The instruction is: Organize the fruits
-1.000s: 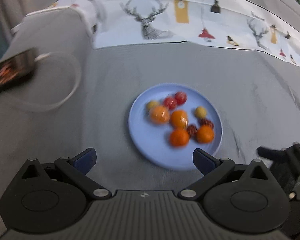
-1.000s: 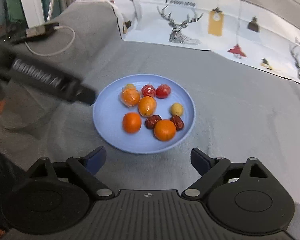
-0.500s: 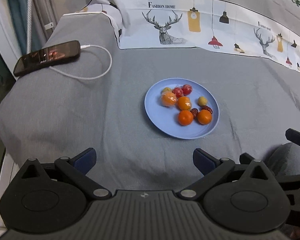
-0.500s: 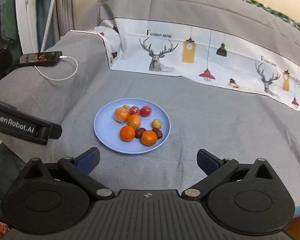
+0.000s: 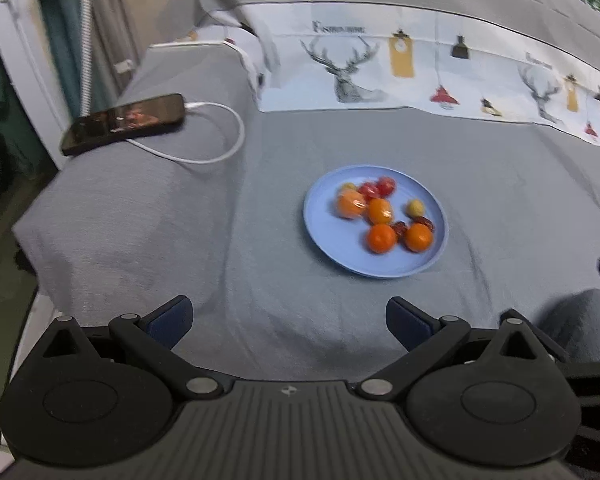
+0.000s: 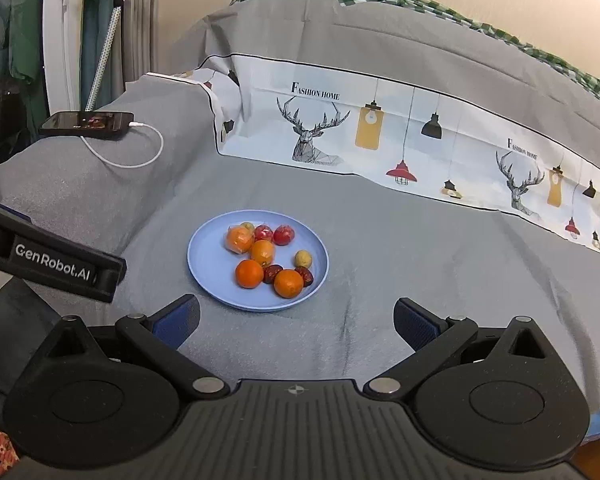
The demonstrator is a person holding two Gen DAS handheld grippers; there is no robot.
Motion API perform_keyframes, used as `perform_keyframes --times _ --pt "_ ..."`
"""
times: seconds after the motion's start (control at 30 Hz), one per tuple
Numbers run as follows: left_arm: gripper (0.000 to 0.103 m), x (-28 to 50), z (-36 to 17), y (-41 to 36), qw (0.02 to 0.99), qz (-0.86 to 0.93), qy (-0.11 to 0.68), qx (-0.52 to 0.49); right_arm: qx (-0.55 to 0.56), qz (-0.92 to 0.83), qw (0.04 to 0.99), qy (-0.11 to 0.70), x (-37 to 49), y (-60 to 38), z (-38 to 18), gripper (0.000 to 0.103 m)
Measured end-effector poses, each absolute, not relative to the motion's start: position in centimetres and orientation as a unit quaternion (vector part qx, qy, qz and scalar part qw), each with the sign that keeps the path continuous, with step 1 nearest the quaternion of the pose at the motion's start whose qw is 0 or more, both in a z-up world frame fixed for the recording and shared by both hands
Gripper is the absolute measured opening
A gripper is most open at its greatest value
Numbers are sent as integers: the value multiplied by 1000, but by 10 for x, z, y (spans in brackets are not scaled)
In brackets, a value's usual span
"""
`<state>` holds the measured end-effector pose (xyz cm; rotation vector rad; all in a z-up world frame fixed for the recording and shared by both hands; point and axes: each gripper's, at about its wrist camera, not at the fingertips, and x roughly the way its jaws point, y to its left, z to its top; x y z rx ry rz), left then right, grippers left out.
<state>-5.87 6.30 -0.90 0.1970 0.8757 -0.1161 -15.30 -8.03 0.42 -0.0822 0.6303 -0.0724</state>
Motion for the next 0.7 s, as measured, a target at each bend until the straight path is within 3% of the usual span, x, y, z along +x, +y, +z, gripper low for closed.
perform_keyframes --times 0.7 --pt "103 -52 -12 66 893 -51 433 112 -50 -32 948 311 -154 -76 3 102"
